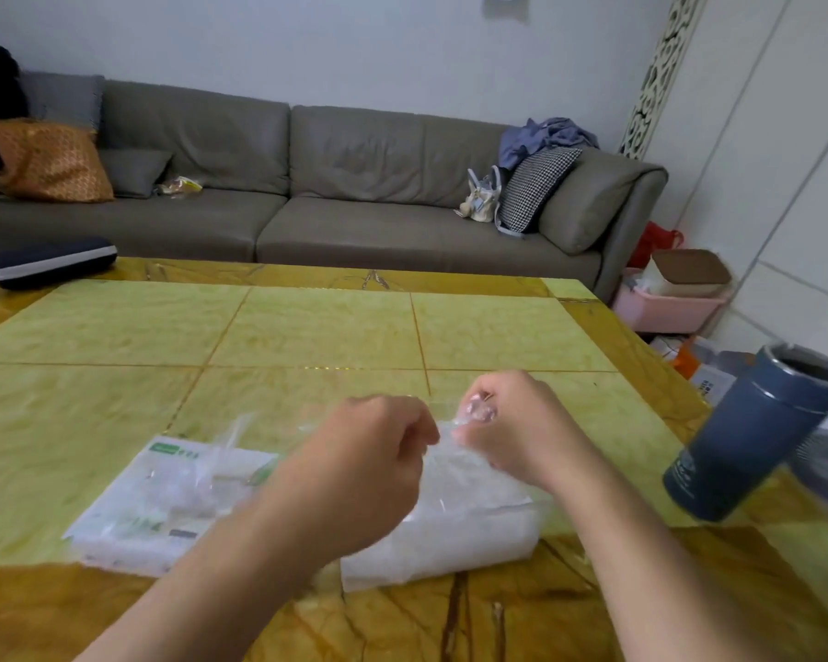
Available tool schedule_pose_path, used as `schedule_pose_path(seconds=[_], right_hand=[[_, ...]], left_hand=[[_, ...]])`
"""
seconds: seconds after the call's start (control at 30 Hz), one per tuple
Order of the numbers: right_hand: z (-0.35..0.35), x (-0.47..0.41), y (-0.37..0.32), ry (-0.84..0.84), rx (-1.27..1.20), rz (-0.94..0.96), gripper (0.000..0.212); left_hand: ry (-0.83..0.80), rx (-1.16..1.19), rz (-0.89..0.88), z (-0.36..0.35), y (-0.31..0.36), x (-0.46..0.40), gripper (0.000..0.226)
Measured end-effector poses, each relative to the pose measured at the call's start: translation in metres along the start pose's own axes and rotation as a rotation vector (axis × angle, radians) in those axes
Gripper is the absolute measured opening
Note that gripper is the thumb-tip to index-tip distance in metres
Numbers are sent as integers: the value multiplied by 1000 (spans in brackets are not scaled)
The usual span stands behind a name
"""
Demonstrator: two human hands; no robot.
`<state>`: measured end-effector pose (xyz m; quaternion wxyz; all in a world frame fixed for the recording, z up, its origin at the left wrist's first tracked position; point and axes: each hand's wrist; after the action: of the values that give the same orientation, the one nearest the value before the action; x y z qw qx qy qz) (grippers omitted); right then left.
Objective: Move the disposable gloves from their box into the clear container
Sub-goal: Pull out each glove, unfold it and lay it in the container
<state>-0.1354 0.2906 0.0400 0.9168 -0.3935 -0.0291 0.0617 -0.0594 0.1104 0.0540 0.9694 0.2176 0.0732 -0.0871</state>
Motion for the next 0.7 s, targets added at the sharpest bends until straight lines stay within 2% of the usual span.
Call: schedule_pose_path(seconds=[0.1,0.17,0.23,0.37,0.47,0.57,0.7], right_hand=[[-5,-5,9,38,102,-3,10],[-8,-9,17,54,135,-6,16],[-9,-12,22,65,193,-17,18],[-6,-13,23,81,366,-41,16],[-2,-8,19,107,459,-60,14],[0,-1,14,131,477,-54,14],[1,8,-2,247,393,84,12]], left_hand=[[-291,-113,59,-35,-6,-22,34],[-367,-124,97,-48,-13,-29,33],[-415,-134,116,-55,-18,-35,28],[-516,-157,116,-60,-19,-41,33],[-540,-181,130,-63,-20,-43,8],[-551,-234,119,-64,-18,-41,37],[-600,-308,74,-64,-14,-40,39]])
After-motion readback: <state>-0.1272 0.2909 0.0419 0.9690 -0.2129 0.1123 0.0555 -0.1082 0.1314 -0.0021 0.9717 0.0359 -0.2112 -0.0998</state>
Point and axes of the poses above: each hand's wrist, its own x-axis away from the middle knuckle, its own z-axis out of the back of the hand, y = z × x, and after that the axes turned 8 degrees about -x, right-handed
